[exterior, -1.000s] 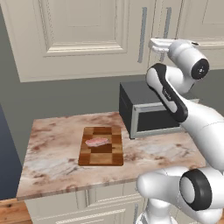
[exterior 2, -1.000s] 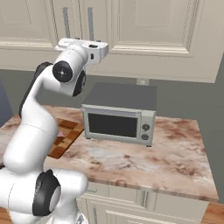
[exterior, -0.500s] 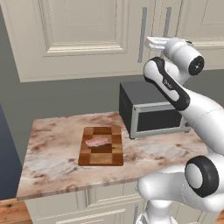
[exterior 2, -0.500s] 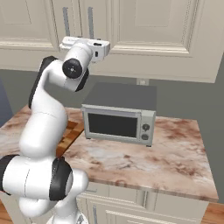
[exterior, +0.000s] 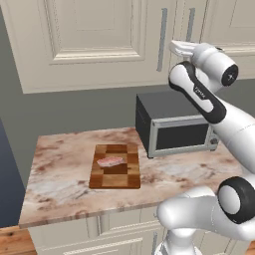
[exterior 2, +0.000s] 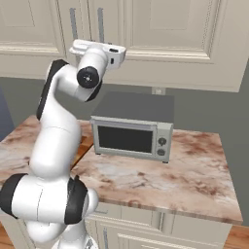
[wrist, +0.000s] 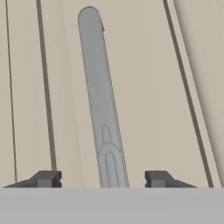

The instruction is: Open the cabinet, retrieve the rolling pin, and place it next to the meat on the cutting board to prepare for tenderizing.

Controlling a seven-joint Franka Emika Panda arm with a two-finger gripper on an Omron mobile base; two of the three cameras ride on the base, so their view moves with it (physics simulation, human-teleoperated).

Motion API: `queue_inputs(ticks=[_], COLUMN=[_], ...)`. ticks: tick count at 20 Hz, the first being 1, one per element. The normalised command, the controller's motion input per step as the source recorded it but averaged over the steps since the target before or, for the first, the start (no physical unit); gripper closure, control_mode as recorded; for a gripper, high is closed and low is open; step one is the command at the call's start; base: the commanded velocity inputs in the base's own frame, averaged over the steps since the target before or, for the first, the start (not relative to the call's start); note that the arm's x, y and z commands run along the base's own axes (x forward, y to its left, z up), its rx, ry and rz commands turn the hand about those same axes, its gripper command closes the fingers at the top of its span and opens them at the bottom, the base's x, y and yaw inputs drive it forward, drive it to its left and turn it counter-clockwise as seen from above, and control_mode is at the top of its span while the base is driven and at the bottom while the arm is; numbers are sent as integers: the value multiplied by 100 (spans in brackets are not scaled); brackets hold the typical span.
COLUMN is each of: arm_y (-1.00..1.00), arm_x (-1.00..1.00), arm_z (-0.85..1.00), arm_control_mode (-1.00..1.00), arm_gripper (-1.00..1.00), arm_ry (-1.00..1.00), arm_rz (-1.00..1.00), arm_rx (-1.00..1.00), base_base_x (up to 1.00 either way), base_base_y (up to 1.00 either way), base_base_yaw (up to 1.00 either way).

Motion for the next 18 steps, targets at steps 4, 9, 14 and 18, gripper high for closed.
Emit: queue_inputs(ticks=[4, 9, 14, 18], arm_y=[10, 7, 2, -14], arm_x=[45, 8, -3, -31], arm_z=[-6, -2, -12, -8], arm_control_mode=[-100, -100, -100, -100], arm_gripper=[100, 100, 100, 100], arm_ry=[0, 1, 0, 0], arm_rz=[3, 0, 0, 0], arm_rx=[0, -1, 0, -3], base_base_x=[0, 0, 0, 0], base_base_y=[0, 0, 0, 0], base_base_yaw=[0, 0, 0, 0])
